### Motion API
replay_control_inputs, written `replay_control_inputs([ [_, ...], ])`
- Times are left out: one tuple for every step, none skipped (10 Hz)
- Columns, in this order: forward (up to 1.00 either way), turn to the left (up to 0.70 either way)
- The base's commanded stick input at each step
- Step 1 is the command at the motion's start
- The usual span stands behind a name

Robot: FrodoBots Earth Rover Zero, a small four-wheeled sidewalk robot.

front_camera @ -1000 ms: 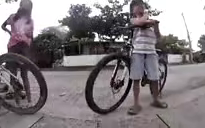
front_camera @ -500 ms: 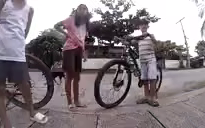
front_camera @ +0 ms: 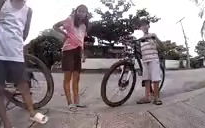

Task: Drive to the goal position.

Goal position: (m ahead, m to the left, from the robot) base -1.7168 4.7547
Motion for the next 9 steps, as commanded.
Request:
replay_control_inputs([
  [0.7,0.0],
  [0.7,0.0],
  [0.7,0.0],
  [0.7,0.0],
  [0.7,0.0],
  [0.0,0.0],
  [0.0,0.0],
  [0.0,0.0],
  [0.0,0.0],
])
